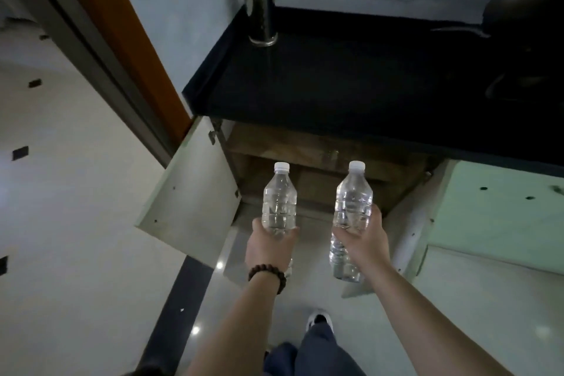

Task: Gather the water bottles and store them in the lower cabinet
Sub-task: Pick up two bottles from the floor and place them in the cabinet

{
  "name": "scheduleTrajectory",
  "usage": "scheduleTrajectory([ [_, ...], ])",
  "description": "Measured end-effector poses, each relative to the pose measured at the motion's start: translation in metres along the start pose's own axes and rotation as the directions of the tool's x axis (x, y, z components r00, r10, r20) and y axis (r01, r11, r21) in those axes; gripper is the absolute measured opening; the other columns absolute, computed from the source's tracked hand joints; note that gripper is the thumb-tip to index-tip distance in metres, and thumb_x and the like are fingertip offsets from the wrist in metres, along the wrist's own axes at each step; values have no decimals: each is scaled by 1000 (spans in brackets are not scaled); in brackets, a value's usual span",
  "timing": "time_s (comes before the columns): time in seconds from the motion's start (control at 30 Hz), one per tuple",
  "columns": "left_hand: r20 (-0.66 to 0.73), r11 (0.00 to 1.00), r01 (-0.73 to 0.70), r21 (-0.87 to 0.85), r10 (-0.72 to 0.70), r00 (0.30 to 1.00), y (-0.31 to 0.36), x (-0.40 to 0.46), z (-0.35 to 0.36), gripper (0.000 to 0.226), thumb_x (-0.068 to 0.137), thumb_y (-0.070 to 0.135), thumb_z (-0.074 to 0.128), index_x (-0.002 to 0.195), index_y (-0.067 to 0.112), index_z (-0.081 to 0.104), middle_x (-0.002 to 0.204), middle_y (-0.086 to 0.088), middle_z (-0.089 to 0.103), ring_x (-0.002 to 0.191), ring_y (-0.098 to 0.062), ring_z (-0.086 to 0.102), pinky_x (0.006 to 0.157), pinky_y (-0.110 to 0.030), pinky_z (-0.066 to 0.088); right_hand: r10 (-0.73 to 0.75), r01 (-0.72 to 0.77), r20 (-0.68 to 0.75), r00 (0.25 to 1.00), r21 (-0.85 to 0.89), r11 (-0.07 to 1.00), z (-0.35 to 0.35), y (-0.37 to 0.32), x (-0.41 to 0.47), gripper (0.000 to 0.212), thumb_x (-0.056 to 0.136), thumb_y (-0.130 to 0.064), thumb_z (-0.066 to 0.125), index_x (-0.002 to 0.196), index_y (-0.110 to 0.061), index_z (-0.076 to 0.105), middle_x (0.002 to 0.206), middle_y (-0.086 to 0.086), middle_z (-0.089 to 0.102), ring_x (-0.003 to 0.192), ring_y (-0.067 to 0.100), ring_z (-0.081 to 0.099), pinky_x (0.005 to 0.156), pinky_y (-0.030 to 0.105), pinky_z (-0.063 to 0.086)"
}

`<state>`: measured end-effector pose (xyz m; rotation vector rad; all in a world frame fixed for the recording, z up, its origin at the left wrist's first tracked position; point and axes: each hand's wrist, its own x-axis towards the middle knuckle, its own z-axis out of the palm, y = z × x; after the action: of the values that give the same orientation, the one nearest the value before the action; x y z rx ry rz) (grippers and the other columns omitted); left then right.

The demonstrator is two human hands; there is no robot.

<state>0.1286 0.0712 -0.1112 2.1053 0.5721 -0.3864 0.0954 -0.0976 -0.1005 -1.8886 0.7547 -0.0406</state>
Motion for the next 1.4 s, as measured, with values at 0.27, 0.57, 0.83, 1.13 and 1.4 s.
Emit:
scheduleTrajectory([
  [0.27,135,995,32,94,-44,990,17,72,35,41,75,43,72,95,26,40,81,7,61,70,-14,64,69,-37,58,150,-148,-66,986,35,988,22,16,63,63,73,-21,76,124,-29,40,95,-11,62,78,2,59,60,20,41],
  [0.57,184,999,32,36,-38,982,4,197,101,41,75,42,76,99,26,47,85,3,65,68,-15,66,53,-29,55,254,-227,-186,949,158,961,63,80,182,72,78,-18,73,138,-22,33,110,0,58,97,23,59,80,34,46],
  [0.83,163,974,-221,-50,227,960,-12,345,208,48,69,42,80,101,19,52,82,10,60,73,-11,59,69,-29,48,91,-25,-303,949,215,976,103,165,324,55,82,-28,70,129,-33,43,124,-1,56,114,24,56,97,45,46],
  [1.13,261,906,-398,-146,423,868,61,422,263,25,78,29,74,98,19,64,82,2,67,67,-11,61,51,-26,44,-43,108,-324,945,185,977,70,166,407,29,79,-16,73,101,-23,57,92,-5,63,90,21,63,76,31,48],
  [1.4,323,854,-520,-2,493,808,82,441,290,36,75,41,75,103,21,66,94,5,64,86,-15,61,77,-27,50,68,-28,-273,960,151,988,68,157,455,51,73,-19,80,119,-14,59,107,5,64,86,19,58,74,27,43],
])
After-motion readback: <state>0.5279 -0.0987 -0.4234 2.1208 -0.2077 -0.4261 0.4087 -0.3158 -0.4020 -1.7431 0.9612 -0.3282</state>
